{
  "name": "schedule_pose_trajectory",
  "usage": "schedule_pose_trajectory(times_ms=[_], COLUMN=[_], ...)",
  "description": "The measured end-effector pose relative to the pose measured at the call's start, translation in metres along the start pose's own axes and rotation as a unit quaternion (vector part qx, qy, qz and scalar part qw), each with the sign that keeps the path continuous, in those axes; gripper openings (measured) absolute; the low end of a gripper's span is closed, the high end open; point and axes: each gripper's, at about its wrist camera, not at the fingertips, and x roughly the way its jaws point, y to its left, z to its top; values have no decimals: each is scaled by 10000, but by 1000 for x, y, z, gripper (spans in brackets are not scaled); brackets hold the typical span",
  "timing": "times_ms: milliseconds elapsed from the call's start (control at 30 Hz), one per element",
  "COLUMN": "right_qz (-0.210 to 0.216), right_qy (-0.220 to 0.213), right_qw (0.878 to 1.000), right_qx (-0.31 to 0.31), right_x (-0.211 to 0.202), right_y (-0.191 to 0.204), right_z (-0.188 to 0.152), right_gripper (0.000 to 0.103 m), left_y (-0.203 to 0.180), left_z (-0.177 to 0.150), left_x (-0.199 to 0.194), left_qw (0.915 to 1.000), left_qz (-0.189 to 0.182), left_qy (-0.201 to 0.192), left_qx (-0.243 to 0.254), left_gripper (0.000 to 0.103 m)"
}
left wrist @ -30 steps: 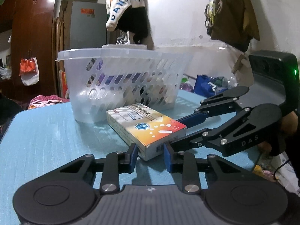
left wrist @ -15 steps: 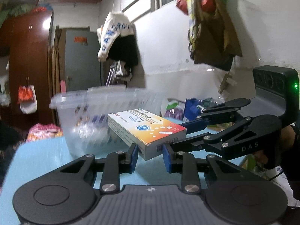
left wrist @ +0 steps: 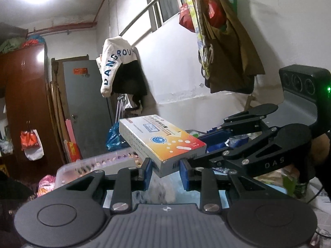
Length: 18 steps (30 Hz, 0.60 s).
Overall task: Organize objects
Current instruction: 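Lift the medicine box with both grippers into the basket and release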
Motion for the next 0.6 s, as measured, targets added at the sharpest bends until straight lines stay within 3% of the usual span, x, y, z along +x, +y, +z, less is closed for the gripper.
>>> schedule_pose_trajectory(times_ms=[233,467,600], right_qz=[-95,-86,17], right_qy=[252,653,776], right_qw=[9995,9972,9956], right_qx=[151,346,519], right_x=[45,83,84], right_y=[-52,-74,-86], right_z=[20,13,1], right_gripper=[44,44,45], left_y=[14,22,25], left_z=[33,31,24], left_x=[66,115,129], left_qw=[9997,9969,9951], left_qz=[17,104,98], left_qy=[232,778,978], left_qx=[38,98,62], left_gripper=[33,33,34])
